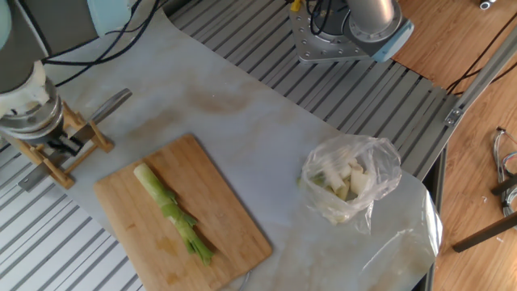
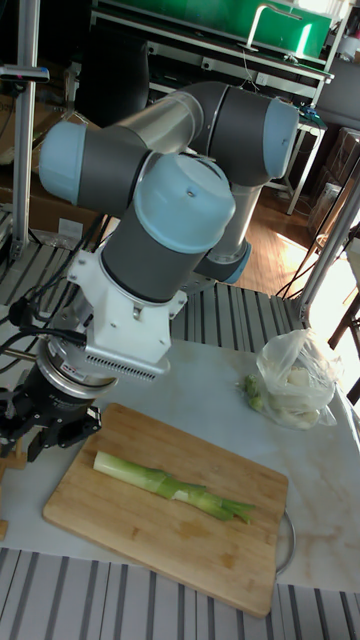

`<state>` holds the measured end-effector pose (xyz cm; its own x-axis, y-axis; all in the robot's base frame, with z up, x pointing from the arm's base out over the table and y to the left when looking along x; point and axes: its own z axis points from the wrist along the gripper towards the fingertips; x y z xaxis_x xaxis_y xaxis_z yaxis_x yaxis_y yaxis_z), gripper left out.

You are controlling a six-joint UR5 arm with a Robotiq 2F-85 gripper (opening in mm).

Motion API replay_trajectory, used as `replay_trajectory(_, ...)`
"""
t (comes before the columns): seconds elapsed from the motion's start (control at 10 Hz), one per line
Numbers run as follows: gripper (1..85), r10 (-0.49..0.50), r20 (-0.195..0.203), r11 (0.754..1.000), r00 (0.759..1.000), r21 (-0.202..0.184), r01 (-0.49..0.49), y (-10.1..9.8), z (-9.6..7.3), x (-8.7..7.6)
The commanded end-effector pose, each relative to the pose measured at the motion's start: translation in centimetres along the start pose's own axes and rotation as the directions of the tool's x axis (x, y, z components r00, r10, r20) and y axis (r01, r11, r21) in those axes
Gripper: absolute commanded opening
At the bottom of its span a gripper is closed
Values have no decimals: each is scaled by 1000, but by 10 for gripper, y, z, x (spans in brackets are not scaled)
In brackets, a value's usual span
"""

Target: Chop the scallions

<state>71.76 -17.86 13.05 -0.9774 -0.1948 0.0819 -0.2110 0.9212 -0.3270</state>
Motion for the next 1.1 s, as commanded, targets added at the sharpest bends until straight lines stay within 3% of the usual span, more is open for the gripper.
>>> replay_trajectory(0.0, 457, 11, -40, 1000, 999, 16, -10, -10, 13, 17)
replay_trajectory(0.1, 440, 31, -68, 999, 997, 10, -31, -6, 20, 21)
replay_trajectory(0.4, 430, 46, -61, 999, 997, 4, -46, -7, 42, 24)
replay_trajectory(0.6, 397, 72, -66, 997, 995, 5, -72, -5, 50, 22)
replay_trajectory(0.8, 373, 159, -40, 987, 986, 0, -159, -1, 58, 10)
replay_trajectory(1.0, 357, 188, -46, 982, 981, -1, -188, 3, 62, 12)
